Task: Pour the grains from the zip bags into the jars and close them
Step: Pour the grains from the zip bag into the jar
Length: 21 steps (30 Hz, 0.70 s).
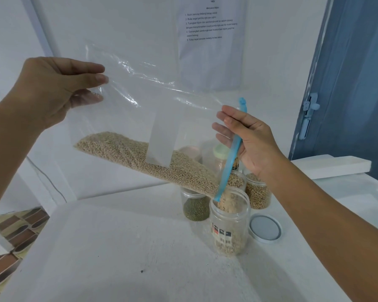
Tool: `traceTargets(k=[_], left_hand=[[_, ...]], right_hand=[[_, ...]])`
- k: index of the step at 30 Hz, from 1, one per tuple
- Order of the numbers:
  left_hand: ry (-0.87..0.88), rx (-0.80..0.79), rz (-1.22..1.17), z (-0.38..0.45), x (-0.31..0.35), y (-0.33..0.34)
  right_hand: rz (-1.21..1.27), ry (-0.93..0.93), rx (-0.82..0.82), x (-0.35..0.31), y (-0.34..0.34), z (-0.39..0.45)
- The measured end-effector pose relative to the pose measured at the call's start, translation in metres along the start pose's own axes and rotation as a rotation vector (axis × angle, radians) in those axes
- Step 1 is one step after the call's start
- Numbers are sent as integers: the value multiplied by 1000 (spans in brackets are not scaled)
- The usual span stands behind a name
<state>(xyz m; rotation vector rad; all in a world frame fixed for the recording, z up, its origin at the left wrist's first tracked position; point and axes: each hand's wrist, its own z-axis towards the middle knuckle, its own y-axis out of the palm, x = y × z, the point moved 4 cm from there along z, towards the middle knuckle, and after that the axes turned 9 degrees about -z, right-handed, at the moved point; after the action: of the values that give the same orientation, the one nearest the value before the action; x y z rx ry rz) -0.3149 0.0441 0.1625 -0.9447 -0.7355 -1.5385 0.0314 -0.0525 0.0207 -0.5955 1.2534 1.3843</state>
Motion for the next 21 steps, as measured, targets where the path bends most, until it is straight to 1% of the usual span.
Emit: traceTargets(k=[21], left_hand=[[9, -24, 19, 4, 5, 1]], right_hand=[[5, -1, 0, 0, 0, -1]])
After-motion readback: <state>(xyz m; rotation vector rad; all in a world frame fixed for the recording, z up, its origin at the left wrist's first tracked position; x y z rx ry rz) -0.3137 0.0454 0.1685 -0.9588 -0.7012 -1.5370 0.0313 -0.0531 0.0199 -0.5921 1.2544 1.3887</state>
